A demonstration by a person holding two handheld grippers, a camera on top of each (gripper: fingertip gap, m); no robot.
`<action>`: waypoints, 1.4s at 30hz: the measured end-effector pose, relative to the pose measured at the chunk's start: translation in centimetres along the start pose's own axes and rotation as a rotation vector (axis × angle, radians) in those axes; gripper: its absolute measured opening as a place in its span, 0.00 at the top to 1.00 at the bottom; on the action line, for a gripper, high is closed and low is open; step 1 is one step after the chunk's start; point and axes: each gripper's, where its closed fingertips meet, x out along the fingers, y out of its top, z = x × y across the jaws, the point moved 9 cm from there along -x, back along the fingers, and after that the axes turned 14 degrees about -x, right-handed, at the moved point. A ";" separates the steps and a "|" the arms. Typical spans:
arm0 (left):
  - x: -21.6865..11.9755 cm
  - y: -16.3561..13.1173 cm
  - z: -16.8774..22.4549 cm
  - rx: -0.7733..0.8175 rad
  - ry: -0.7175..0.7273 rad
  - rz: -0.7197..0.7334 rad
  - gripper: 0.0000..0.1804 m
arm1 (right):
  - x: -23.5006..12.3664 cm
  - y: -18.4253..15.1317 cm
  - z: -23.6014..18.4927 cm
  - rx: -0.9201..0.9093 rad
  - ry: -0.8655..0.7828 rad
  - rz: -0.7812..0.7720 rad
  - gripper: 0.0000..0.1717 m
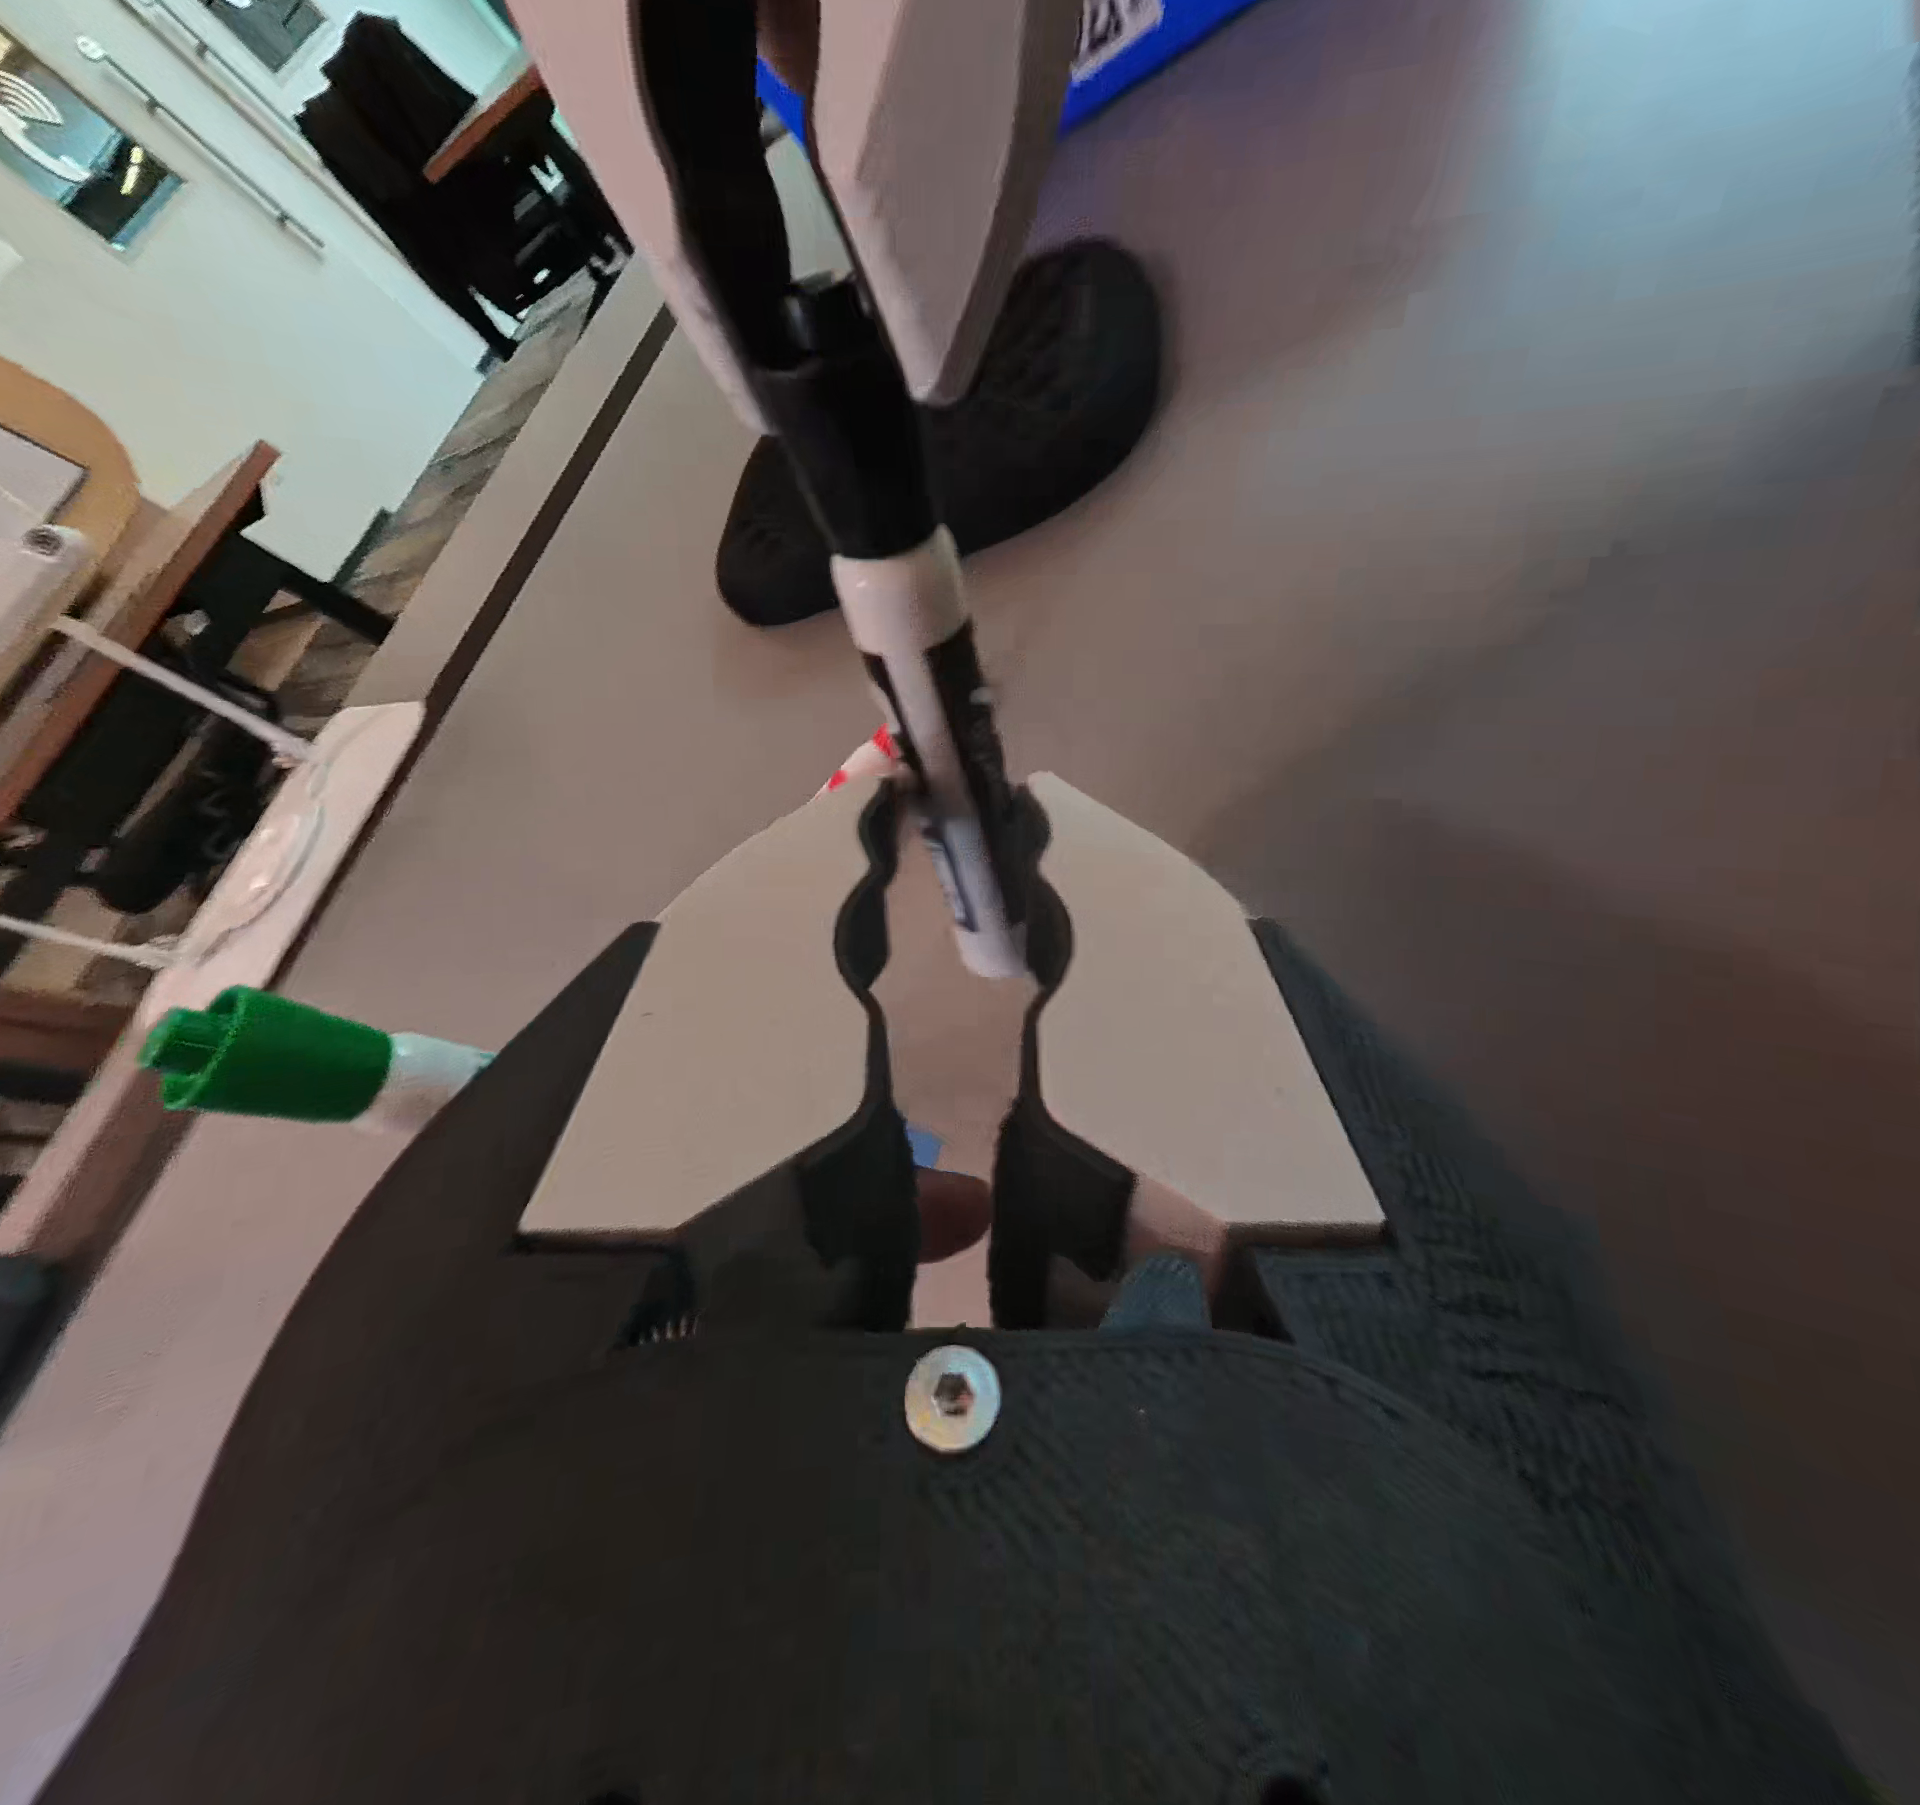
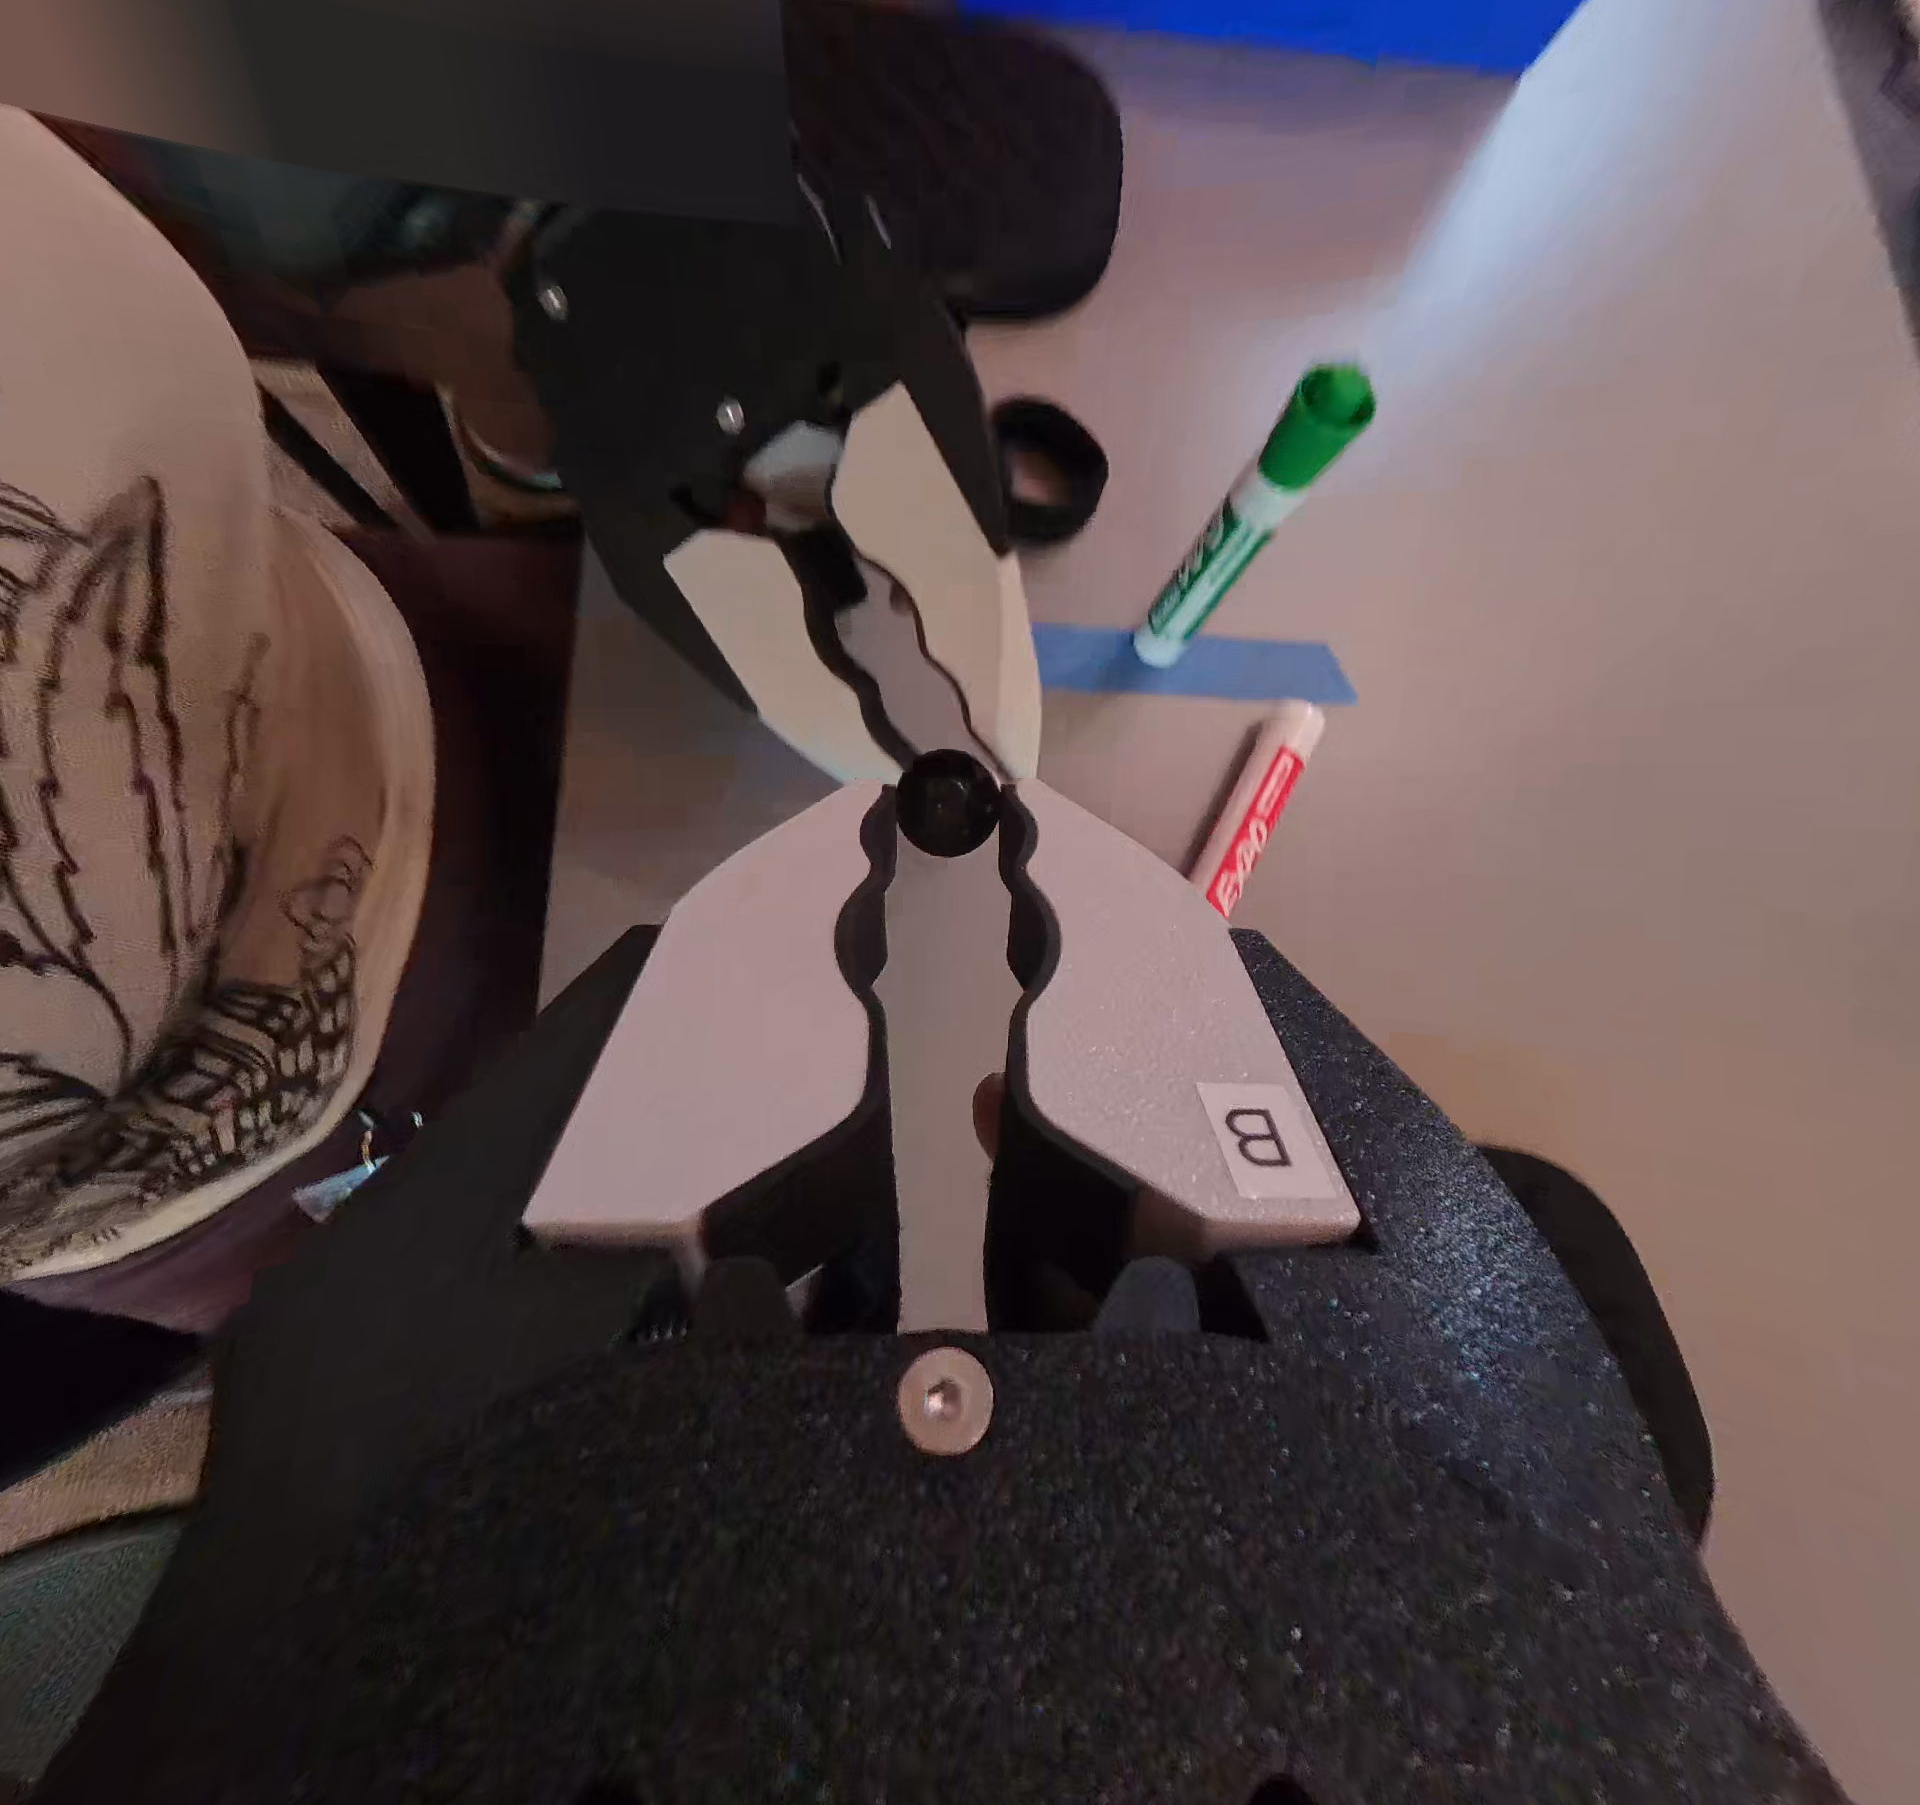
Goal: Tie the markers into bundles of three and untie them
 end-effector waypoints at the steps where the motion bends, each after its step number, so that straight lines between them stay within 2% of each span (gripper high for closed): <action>1: -0.1 0.1 0.1 -0.061 -0.017 0.036 0.89 | -0.1 0.3 0.0 0.002 -0.003 0.042 0.89; 5: -0.9 0.1 -0.1 -0.198 -0.036 0.101 0.89 | 0.2 0.7 0.3 0.029 -0.008 0.150 0.89; 8: -1.2 0.3 -0.3 -0.273 -0.026 0.174 0.73 | 1.1 0.8 0.5 0.044 0.011 0.168 0.89; 10: -1.5 0.3 -0.6 -0.303 -0.039 0.201 0.89 | 1.7 1.0 0.6 0.049 0.015 0.179 0.89; 12: -1.8 0.2 -1.3 -0.338 -0.019 0.209 0.89 | 1.9 1.2 1.1 0.060 -0.025 0.208 0.89; 14: -2.2 0.3 -2.0 -0.419 -0.016 0.259 0.89 | 2.1 1.5 1.5 0.082 -0.083 0.301 0.89; 17: -2.6 0.1 -2.8 -0.533 -0.036 0.307 0.89 | 3.0 1.6 1.5 0.114 -0.123 0.406 0.83; 20: -2.9 -0.2 -3.0 -0.526 -0.022 0.294 0.90 | 3.9 1.6 1.7 0.115 -0.183 0.424 0.89; 25: -3.5 -0.5 -3.6 -0.529 0.024 0.291 0.89 | 4.4 2.1 2.3 0.099 -0.194 0.437 0.89; 28: -5.2 -1.5 -4.5 -0.545 0.098 0.257 0.77 | 4.6 1.4 3.7 0.137 -0.260 0.431 0.89; 29: -6.0 -1.9 -4.8 -0.552 0.121 0.251 0.76 | 4.9 1.1 4.2 0.161 -0.268 0.418 0.89; 35: -9.4 -3.7 -6.0 -0.570 0.217 0.246 0.76 | 7.0 -0.4 6.0 0.194 -0.280 0.346 0.89; 42: -9.3 -4.3 -6.1 -0.589 0.226 0.251 0.76 | 7.5 -0.5 6.5 0.201 -0.275 0.336 0.89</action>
